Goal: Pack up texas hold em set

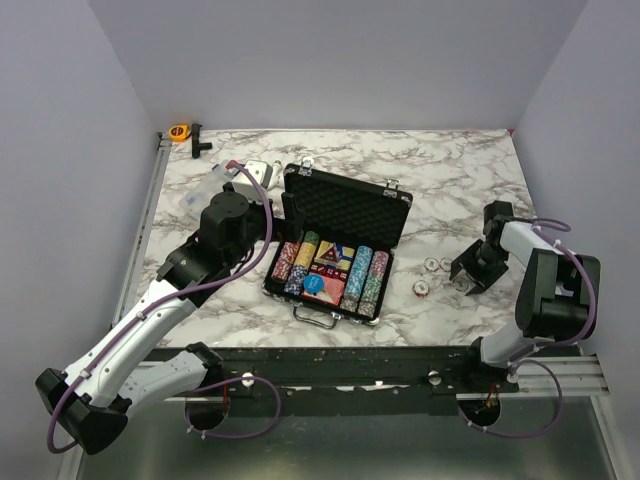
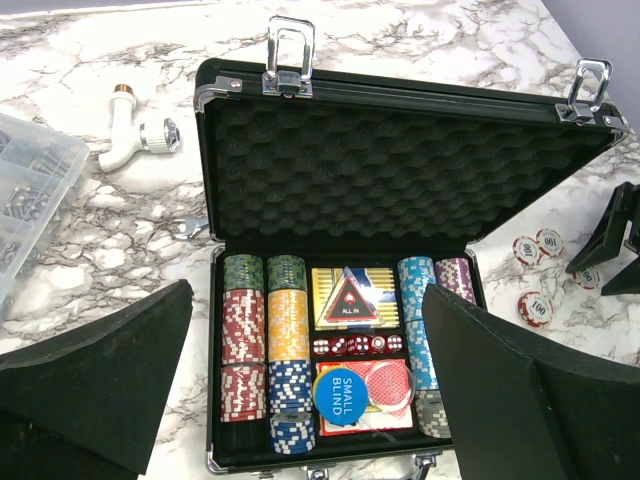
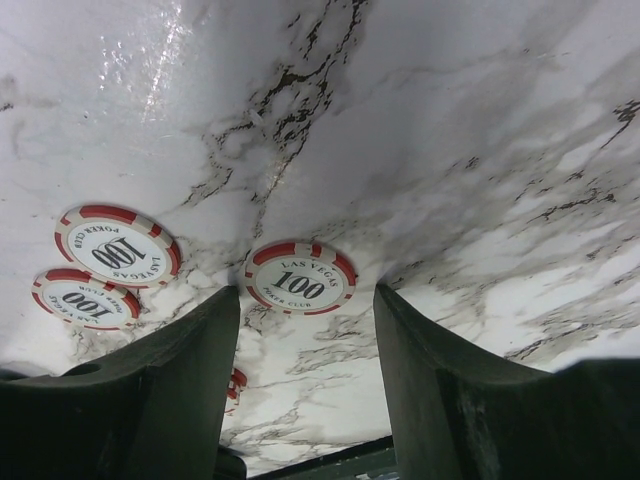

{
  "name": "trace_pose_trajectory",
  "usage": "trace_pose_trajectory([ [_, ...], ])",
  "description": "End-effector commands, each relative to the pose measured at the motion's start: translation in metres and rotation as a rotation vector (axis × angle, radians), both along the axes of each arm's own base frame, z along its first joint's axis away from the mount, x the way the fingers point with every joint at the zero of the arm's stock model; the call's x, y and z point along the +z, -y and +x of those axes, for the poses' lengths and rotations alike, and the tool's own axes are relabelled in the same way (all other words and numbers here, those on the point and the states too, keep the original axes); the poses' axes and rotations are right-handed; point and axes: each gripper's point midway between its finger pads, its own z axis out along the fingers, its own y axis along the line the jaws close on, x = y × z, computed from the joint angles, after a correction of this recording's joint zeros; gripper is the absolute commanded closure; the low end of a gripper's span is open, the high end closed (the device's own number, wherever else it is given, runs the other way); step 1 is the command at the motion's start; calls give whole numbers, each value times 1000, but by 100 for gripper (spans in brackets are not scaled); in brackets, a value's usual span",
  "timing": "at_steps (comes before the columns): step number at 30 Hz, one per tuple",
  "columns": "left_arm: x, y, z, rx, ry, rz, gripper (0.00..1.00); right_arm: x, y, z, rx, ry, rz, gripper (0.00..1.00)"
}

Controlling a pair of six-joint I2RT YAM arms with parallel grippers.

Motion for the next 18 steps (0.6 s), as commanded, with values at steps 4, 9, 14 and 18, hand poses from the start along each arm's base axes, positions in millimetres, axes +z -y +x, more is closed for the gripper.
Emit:
trace_pose_trajectory([
  [4,9,4,-1,-20,9,-12,3,-10,11,6,14,-22,-46,43],
  [9,8,4,-1,-17,9,-9,3,-13,13,8,28,-40,-50,46],
  [14,8,4,-1,-17,9,-7,3,-18,16,9,40,-47,-64,50],
  [18,7,4,0,-15,7,-5,3,-21,18,11,51,-53,-73,50],
])
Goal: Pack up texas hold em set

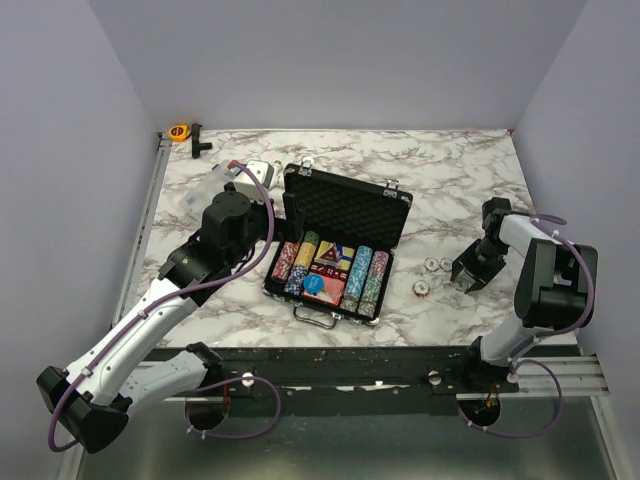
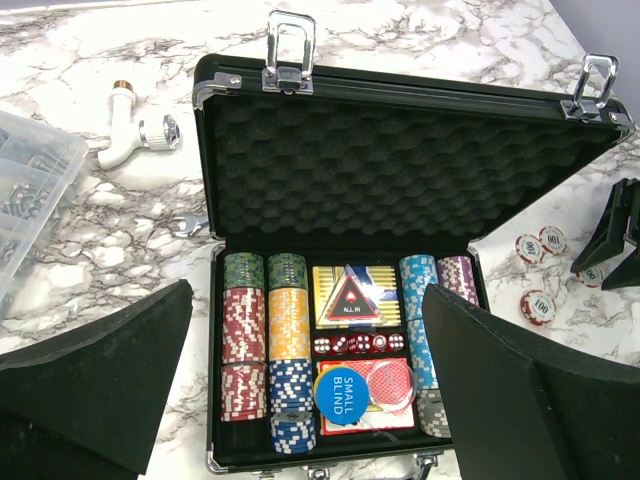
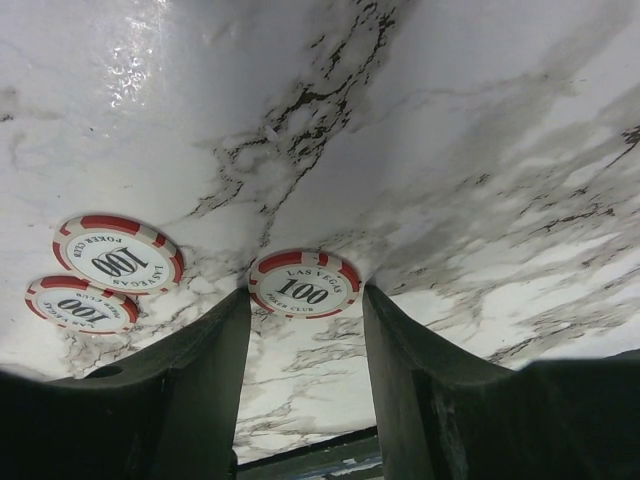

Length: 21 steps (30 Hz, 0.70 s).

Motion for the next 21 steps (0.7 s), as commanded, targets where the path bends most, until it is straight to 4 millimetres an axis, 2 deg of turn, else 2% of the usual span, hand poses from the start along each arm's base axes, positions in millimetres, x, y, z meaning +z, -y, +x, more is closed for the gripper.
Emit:
trace_pose_trajectory([
  [1,10,4,-1,-16,14,-10,3,-20,16,10,23,5,-76,50],
  [12,8,4,0,-17,8,-7,3,-24,19,9,44,2,-89,48],
  [16,8,4,0,-16,9,-8,3,-26,16,8,45,4,-74,51],
  [21,8,5,-1,-19,7,-8,3,-17,14,16,62,75,-65,51],
])
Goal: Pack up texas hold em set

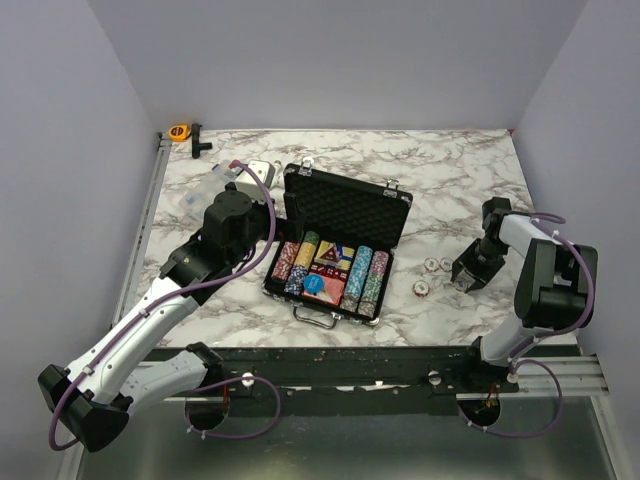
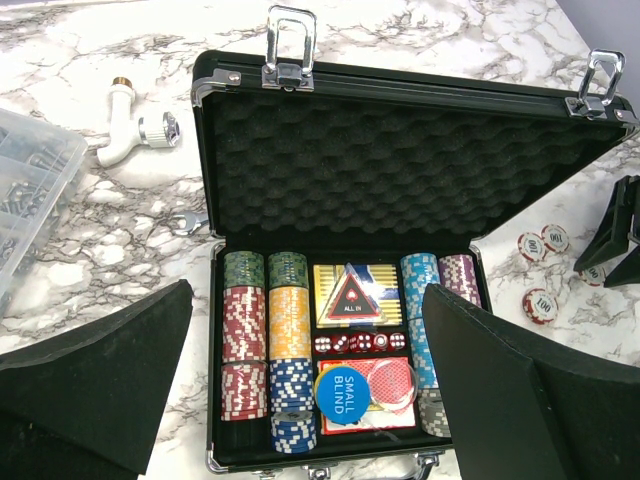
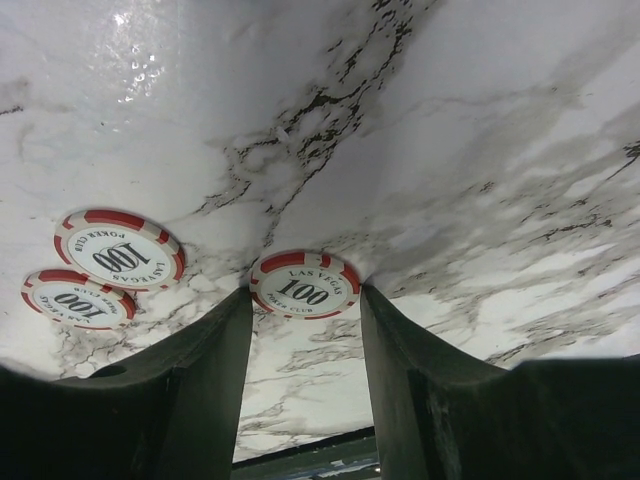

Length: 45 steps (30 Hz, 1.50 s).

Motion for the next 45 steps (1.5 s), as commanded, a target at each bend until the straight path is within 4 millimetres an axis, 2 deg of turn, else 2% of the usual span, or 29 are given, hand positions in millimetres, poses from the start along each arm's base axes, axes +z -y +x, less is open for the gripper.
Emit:
trace_pose_trajectory([
  [1,10,4,-2,-20,13,-14,2,-15,13,17,21,86,-64,52],
  [8,11,5,-2,-23,13,-19,3,-13,5,17,43,103,-23,68],
  [12,11,5,-2,-24,11,-19,3,-8,-6,21,60,140,35,76],
  [23,11,6,-3,-31,7,-24,2,13,-30,27,124,249,130,92],
  [35,11,9,-4,-43,0,-30,3,28,-52,26,203,263,174,95],
  [45,10,10,-4,-47,-4,-29,3,47,-90,14,333,242,197,95],
])
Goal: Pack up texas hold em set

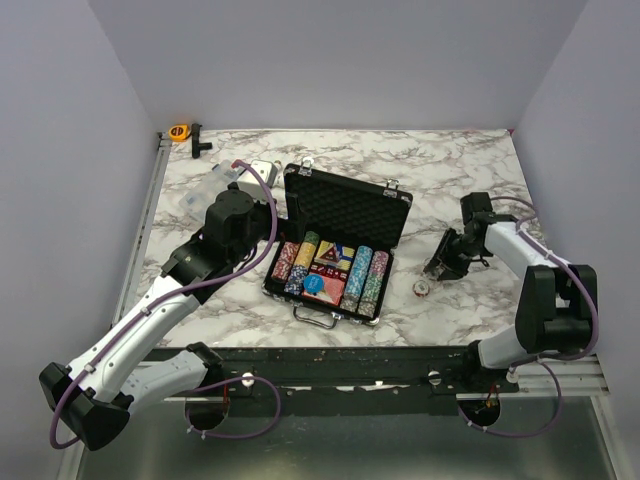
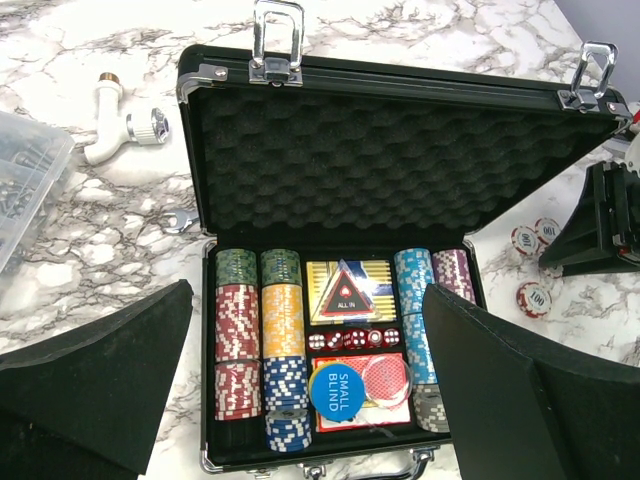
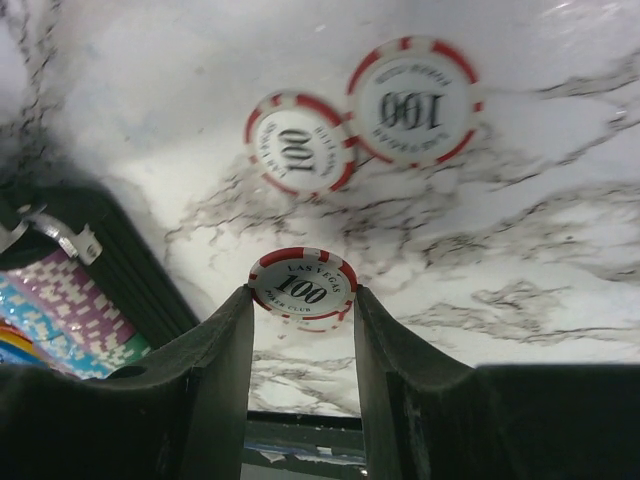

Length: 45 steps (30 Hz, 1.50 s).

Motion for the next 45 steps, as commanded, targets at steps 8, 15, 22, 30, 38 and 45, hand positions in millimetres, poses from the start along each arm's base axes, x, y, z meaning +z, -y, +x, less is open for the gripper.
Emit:
trace_pose_trajectory([
  [8,14,6,-4,-32,8,-30,3,20,-33,-21,94,-22,11,95],
  [15,15,6,-5,-33,10,-31,3,10,-41,-29,116,-55,0,94],
  [22,13,5,-4,-30,7,-26,3,0,-38,-31,122,-77,-40,92],
  [30,12,6,-4,-31,4,-24,3,-3,-34,-28,122,-76,-69,89],
  [38,11,6,-3,-28,0,-20,3,-8,-40,-33,134,-98,-54,88],
  [45,11,6,-3,-29,2,-22,3,-10,-36,-33,129,-100,-85,86],
])
